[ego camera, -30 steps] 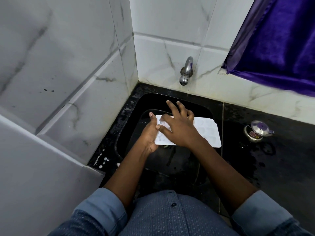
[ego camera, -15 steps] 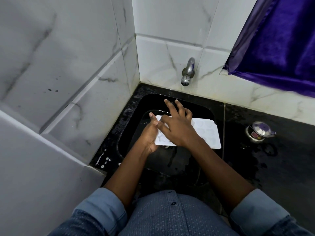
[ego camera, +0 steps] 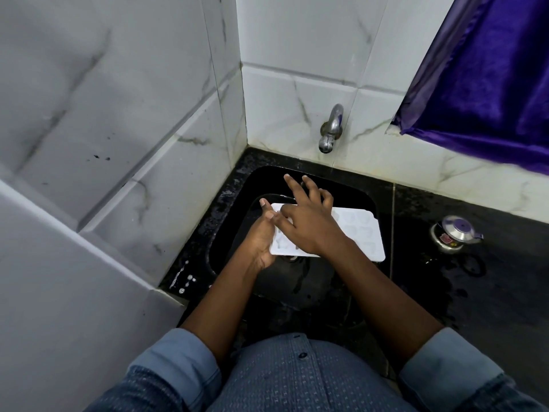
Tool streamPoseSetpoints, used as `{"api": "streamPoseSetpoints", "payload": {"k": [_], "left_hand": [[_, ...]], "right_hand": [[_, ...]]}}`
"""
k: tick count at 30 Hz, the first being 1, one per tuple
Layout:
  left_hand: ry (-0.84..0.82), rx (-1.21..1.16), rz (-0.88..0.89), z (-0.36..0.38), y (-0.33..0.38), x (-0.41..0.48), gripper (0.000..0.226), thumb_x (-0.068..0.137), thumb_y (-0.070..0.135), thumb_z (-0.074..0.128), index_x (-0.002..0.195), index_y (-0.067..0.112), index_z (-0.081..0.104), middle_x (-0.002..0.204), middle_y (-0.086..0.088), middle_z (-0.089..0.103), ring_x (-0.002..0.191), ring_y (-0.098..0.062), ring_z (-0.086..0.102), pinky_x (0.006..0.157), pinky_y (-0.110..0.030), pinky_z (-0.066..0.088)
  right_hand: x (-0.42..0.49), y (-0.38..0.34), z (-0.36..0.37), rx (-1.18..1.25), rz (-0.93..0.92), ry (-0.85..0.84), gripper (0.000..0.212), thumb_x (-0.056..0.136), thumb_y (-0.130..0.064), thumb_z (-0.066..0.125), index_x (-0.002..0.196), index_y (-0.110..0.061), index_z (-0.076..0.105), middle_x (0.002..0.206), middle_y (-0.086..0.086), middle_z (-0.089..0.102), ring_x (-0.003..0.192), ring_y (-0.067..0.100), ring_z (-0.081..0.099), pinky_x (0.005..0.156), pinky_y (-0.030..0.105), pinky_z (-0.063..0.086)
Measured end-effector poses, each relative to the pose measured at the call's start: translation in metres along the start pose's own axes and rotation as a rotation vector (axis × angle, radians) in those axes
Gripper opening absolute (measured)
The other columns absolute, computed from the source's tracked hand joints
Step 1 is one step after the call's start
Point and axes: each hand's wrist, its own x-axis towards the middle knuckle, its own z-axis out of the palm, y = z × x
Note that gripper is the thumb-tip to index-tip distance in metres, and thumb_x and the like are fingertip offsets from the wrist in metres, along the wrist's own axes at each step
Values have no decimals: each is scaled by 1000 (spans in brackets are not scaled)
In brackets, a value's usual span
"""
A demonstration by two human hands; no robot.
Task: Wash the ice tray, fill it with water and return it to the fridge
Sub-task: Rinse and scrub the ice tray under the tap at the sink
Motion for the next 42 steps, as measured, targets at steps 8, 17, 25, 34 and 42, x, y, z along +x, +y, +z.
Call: {"api": "streamPoseSetpoints", "payload": {"k": [8, 17, 25, 34, 42], "left_hand": [[28, 16, -63, -6, 2, 1, 95, 95, 83, 16, 129, 12, 67, 123, -24, 74, 116, -38, 73, 110, -60, 50], [42, 8, -82, -11, 7, 2, 95, 97, 82, 14, 135, 10, 65, 120, -22, 76, 110, -35, 76, 96, -49, 59], [68, -40, -100, -7, 9, 2, 98, 91, 87, 18, 138, 14, 64, 127, -22, 73, 113, -37, 74, 100, -55, 56], [53, 20, -95, -7, 6, 5, 93, 94, 84, 9, 127, 23, 71, 123, -19, 76, 115, -34, 74, 105, -55, 54], [60, 28, -103, -7, 9, 3, 94, 96, 82, 9, 133, 18, 66, 112, -16, 80, 104, -31, 78, 93, -47, 60]], "right_hand": [[0, -1, 3, 11, -29, 12, 61, 106, -67, 28, 104, -31, 77, 176, -1, 6, 160, 27, -5, 121, 56, 5], [-5, 3, 3, 63, -82, 37, 48, 102, -67, 42, 115, -35, 75, 175, -3, 11, 160, 28, -3, 120, 55, 7], [-17, 5, 9, -1, -147, 15, 63, 90, -82, 32, 112, -40, 73, 176, -6, 1, 160, 27, -7, 119, 57, 5], [-17, -2, 7, -40, -76, -52, 77, 87, -83, 16, 110, -38, 74, 176, -5, 3, 160, 27, -10, 120, 56, 0], [-16, -1, 6, -40, -77, -38, 67, 93, -82, 26, 112, -39, 74, 176, -5, 2, 160, 27, -10, 120, 56, -1]]}}
